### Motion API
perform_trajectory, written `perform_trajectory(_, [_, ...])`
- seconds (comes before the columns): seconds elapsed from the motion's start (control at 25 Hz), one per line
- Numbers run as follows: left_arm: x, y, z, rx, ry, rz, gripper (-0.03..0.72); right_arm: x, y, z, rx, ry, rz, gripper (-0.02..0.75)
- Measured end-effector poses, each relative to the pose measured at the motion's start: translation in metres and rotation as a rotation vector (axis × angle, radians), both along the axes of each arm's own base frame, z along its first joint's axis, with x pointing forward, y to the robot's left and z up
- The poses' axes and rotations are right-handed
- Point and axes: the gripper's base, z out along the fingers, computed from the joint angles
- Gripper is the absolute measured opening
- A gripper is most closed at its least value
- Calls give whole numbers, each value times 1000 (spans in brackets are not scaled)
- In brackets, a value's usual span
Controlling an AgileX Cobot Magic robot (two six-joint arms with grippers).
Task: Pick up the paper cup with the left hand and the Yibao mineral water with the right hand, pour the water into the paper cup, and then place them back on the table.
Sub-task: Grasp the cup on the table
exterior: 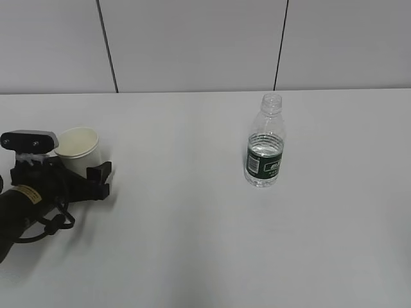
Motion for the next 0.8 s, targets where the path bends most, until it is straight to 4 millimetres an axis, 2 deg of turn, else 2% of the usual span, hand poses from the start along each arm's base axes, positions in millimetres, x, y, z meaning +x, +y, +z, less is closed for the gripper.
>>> perform_trajectory(0.8, [1, 3, -4, -2, 14, 39, 561, 0, 0, 0, 0, 0, 0, 385])
